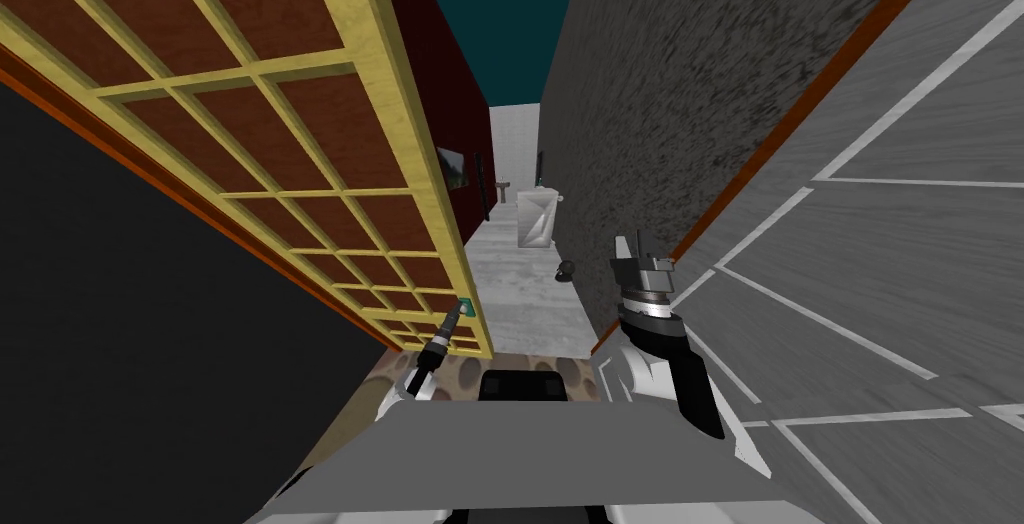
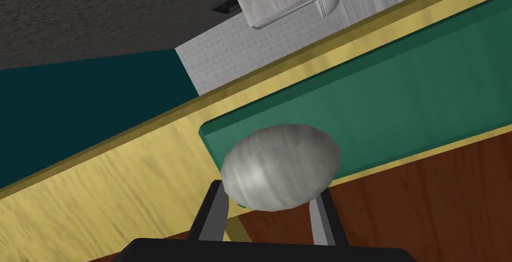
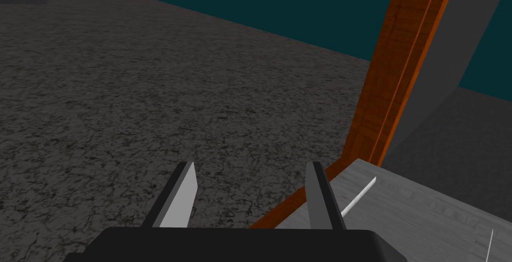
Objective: Pull the door open
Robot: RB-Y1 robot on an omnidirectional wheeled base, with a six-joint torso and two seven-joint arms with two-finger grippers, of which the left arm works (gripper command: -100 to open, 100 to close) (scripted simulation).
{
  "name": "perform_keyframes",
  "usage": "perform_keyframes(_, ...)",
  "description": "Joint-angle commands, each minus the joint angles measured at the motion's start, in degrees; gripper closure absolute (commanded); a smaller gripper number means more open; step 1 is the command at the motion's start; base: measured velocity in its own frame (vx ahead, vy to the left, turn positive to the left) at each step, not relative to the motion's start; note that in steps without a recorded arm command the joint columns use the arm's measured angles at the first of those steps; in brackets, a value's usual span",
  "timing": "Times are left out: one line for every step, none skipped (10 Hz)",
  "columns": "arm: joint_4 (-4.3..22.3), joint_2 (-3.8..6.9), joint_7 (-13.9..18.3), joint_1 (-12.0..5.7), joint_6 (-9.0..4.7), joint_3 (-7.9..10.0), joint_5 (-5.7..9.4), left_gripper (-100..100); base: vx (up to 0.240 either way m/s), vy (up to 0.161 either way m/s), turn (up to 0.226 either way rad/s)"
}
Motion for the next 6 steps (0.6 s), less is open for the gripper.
perform_keyframes(0.4,-1.12,2.8,0.12,0.12,-1.52,0.4,100,-0.028,0.002,-0.044)
perform_keyframes(0.4,-1.12,2.8,0.12,0.12,-1.52,0.4,100,-0.032,0.0,-0.037)
perform_keyframes(0.5,-1.01,4.8,-0.01,0.22,-1.86,1.28,100,-0.032,-0.002,-0.044)
perform_keyframes(0.5,-1.01,4.8,-0.01,0.22,-1.86,1.28,100,-0.03,-0.01,-0.02)
perform_keyframes(0.5,-1.01,4.8,-0.01,0.22,-1.86,1.28,100,-0.007,-0.013,0.0)
perform_keyframes(0.5,-1.01,4.8,-0.01,0.22,-1.86,1.28,100,0.0,0.006,0.013)
